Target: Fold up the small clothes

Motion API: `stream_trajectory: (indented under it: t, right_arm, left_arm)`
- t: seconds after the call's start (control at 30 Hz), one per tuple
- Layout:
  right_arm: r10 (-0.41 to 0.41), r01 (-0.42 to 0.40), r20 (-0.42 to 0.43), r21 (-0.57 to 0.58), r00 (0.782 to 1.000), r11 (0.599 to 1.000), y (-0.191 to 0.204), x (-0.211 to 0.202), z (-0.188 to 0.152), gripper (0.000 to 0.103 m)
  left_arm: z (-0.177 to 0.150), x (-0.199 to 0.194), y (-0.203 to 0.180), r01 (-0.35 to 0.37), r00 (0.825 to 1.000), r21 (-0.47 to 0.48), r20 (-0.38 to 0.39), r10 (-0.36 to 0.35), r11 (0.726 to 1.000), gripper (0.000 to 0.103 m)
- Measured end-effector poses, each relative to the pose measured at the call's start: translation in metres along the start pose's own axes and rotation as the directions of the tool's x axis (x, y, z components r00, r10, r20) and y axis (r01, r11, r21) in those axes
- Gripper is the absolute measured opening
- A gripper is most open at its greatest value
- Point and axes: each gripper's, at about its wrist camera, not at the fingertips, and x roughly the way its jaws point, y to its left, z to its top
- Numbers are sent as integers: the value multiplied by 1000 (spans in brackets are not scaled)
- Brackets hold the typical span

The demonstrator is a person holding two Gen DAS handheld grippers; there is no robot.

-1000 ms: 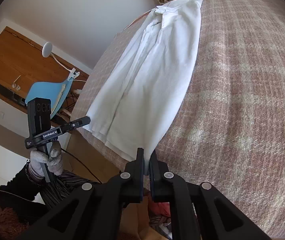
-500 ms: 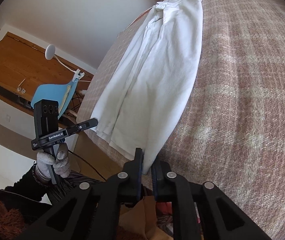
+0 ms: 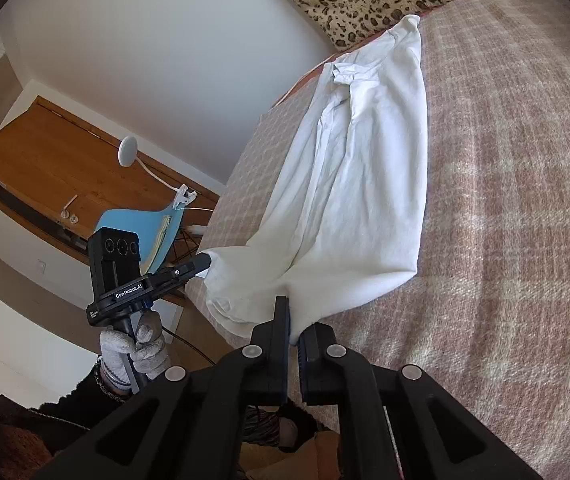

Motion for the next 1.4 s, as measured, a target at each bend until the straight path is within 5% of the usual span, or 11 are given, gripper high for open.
stream_trajectory:
  t: [0.9, 1.0, 1.07, 1.17, 1.23, 1.4]
  right_arm:
    - [-149, 149, -11, 106, 989, 983, -59, 45, 79, 3]
    - [-158, 156, 5, 107, 987, 982, -60, 39, 84, 15]
    - [-159, 153, 49, 106, 986, 983, -57, 23, 84, 55]
    - [-180, 176, 116, 40, 977, 984, -44, 5, 87, 51]
    - [-176, 180, 107, -30, 979, 983, -33, 4, 86, 35]
    - [-255, 254, 29, -247, 966, 935, 1, 35, 74, 31]
  left_arm:
    - [58, 71, 24, -146, 989, -5, -41, 145, 989, 5]
    - [62, 69, 24, -178, 983, -8, -38, 178, 984, 19]
    - [65, 60, 23, -191, 982, -4, 0, 191, 982, 21]
    - [67, 41, 14, -232, 971, 44, 74, 229, 972, 23]
    - [64, 32, 6, -217, 973, 80, 103, 208, 973, 23]
    - [46, 43, -19, -175, 984, 206, 57, 167, 963, 23]
